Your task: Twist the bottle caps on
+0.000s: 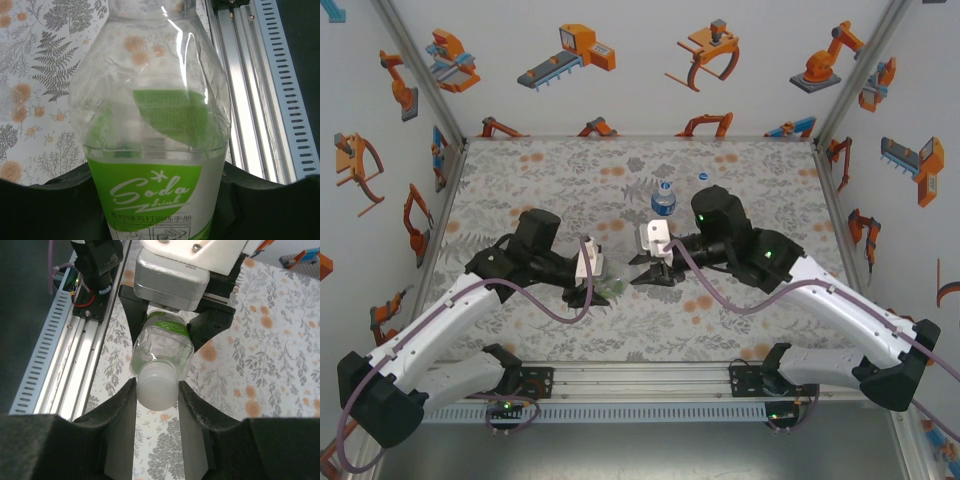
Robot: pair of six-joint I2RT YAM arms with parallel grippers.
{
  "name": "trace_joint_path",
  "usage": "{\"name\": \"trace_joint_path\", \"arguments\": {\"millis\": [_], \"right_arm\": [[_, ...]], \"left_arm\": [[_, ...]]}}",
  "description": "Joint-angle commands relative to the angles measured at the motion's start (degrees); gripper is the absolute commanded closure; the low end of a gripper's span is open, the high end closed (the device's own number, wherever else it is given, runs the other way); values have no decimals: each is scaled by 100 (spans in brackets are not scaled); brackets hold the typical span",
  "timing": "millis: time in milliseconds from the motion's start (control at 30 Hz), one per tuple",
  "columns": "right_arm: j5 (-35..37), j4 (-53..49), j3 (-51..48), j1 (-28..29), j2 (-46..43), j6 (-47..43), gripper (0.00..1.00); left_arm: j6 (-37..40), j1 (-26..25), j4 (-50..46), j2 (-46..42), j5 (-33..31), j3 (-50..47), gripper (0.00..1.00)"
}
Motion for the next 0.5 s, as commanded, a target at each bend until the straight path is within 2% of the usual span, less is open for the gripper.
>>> {"name": "trace_joint_path", "arguments": {"millis": [0,133,300,400,467], "right_arm": [[706,678,-225,27,-74,1428,86],[1947,1109,-496,38,-162,3997,100],[3010,836,-529,46,-125,7216,100],[3133,680,-619,35,-38,8874,100],[3032,716,-701,45,48,9640,100]], "left_arm": [[119,-11,-29,-57,197,165,100],[102,-7,-18,-89,89,160,100],[-49,14,75,-113,-225,148,100],[-154,14,175,-151,-392,114,100],[-210,12,242,-167,-477,91,100]]}}
